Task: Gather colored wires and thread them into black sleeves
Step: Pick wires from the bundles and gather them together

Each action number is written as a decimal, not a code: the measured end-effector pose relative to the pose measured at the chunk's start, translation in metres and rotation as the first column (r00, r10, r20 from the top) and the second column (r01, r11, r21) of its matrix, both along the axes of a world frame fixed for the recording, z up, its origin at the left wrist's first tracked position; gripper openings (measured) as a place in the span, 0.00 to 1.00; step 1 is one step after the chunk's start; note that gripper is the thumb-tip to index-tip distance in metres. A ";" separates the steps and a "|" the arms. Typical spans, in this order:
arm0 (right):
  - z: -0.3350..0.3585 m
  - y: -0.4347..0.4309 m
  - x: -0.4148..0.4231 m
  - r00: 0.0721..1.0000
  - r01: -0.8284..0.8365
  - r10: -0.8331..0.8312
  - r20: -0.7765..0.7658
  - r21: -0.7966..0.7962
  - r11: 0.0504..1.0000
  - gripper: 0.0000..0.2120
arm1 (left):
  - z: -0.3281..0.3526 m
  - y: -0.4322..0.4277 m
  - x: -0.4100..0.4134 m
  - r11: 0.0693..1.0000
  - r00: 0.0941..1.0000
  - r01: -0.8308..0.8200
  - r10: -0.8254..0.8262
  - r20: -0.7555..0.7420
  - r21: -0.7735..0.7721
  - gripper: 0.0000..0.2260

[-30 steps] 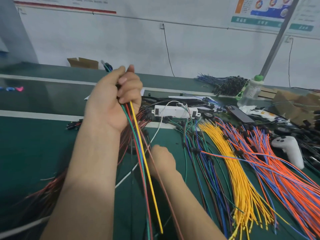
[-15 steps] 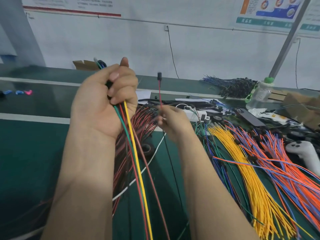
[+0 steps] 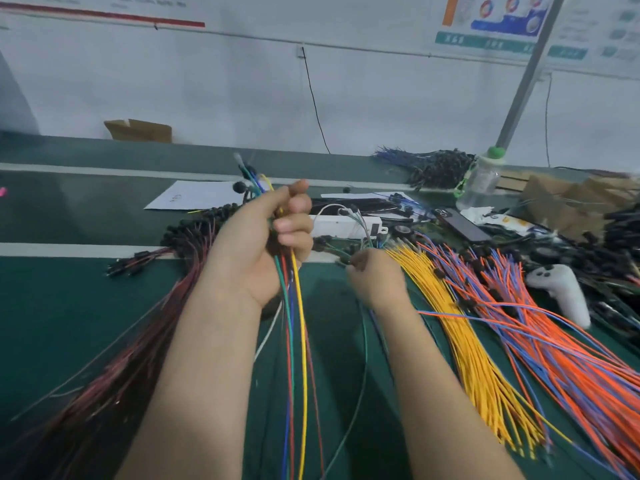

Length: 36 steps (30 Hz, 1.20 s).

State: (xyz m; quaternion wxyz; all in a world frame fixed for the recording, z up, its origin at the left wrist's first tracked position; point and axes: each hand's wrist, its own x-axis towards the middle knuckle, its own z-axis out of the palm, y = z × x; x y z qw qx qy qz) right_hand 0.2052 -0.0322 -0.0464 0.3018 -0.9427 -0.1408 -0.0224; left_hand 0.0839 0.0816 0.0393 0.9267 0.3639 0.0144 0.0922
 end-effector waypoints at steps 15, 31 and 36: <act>0.026 -0.074 0.012 0.996 -0.048 0.018 0.082 0.379 0.924 0.08 | -0.083 -0.110 0.070 0.892 0.947 0.062 0.089 -0.309 0.448 0.10; -0.023 -0.122 0.020 0.956 0.241 -0.260 -0.135 -0.140 0.960 0.19 | -0.018 -0.021 0.028 0.723 0.927 0.373 -0.275 0.254 -0.581 0.06; -0.039 -0.116 0.013 0.938 0.327 -0.344 -0.042 -0.223 0.918 0.18 | -0.017 -0.037 0.037 0.995 0.993 0.102 -0.101 -0.065 0.016 0.07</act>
